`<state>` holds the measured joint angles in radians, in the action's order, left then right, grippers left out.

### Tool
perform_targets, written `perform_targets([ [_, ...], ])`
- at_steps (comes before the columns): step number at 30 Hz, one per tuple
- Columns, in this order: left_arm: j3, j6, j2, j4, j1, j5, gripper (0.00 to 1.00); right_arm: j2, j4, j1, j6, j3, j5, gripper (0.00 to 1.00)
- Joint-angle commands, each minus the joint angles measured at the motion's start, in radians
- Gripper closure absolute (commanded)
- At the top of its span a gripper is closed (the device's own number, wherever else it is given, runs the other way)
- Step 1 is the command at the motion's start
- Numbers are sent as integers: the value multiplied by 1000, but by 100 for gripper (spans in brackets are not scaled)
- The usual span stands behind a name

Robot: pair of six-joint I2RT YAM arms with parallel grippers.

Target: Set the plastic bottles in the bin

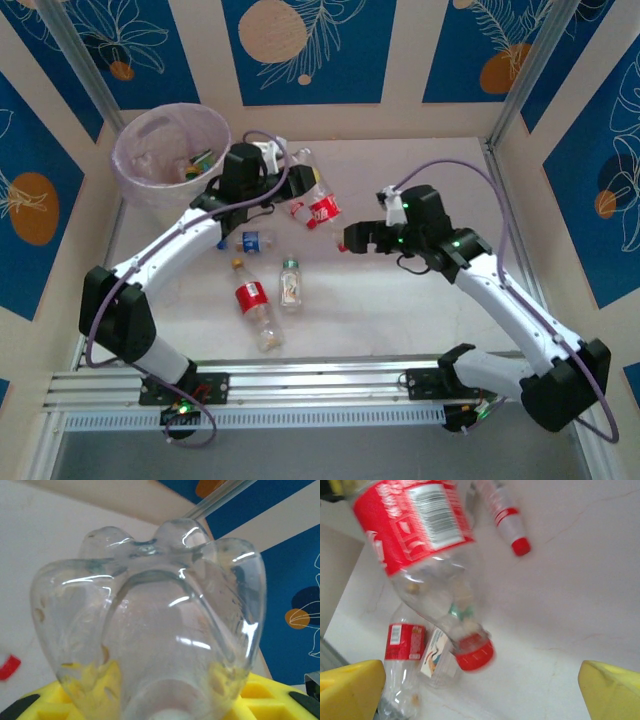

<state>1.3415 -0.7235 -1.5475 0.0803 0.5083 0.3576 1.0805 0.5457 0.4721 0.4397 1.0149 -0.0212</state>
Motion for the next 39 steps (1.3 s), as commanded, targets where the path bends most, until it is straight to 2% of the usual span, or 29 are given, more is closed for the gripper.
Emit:
perform_targets([
  [1, 156, 172, 0, 156, -21, -42, 68, -35, 87, -54, 32, 1, 46, 1],
  [4, 251, 194, -3, 189, -61, -29, 72, -48, 88, -100, 48, -32, 31, 1],
  [8, 358, 220, 11, 232, -151, -11, 78, -57, 67, -112, 81, -63, 23, 0],
  [13, 468, 261, 58, 312, -332, -33, 85, -42, 84, -112, 91, -62, 26, 0],
  [16, 426, 142, 123, 248, -479, -32, 92, -34, 84, -112, 92, -67, 21, 0],
  [19, 378, 110, 183, 213, -594, -81, 99, -19, 70, -113, 100, -72, 7, 1],
  [24, 315, 51, 218, 162, -760, -78, 100, 0, 72, -107, 92, -66, 3, 1],
  [28, 359, 161, 164, 248, -784, -92, 100, 11, 78, -106, 85, -63, 8, 1],
  [32, 458, 276, 74, 377, -779, 1, 100, 12, 83, -105, 88, -66, 13, 1],
  [39, 481, 420, 4, 494, -752, -10, 100, 36, 89, -90, 85, -54, 30, 2],
])
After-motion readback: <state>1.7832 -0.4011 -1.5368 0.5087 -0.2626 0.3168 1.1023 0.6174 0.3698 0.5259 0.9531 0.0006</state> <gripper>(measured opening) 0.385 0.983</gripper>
